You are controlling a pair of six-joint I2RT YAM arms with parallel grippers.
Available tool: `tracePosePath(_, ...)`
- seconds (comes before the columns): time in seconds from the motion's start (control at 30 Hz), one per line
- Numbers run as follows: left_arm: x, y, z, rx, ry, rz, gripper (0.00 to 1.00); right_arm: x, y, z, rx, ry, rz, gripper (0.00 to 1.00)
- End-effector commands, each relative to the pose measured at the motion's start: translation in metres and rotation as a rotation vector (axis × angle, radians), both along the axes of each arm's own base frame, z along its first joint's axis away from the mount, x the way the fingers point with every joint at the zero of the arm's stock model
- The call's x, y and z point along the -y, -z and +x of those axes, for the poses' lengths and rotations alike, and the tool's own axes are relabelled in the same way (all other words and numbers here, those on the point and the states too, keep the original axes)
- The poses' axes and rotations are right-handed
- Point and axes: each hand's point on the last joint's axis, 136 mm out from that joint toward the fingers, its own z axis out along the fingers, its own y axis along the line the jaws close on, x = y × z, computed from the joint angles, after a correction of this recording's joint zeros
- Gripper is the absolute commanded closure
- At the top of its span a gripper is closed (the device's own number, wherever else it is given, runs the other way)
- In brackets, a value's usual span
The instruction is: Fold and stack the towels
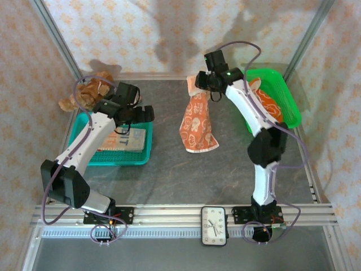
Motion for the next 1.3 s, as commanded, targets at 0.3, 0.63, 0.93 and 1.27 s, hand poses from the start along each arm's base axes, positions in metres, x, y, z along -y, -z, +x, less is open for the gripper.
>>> tracePosePath(0.3, 0.044, 0.028, -0.01, -0.064, 0.068, -0.062, 0.06, 0.034, 0.028, -0.017, -0.05, 0.069, -0.066, 0.49)
tracePosePath(0.63, 0.112, 0.088, -0.002, -0.187, 0.133, -0.11, 0.27, 0.07, 0.101, -0.12, -0.201, 0.14, -0.04, 0.6)
tracePosePath(0.93, 0.123, 0.103, 0.014, -0.222, 0.102, -0.045, 0.32, 0.069, 0.174, -0.181, -0.323, 0.185, -0.038, 0.66)
tracePosePath(1.27, 0.099, 0.097, 0.007, -0.206, 0.106, 0.065, 0.31, 0.066, 0.169, -0.178, -0.303, 0.182, -0.053, 0.66)
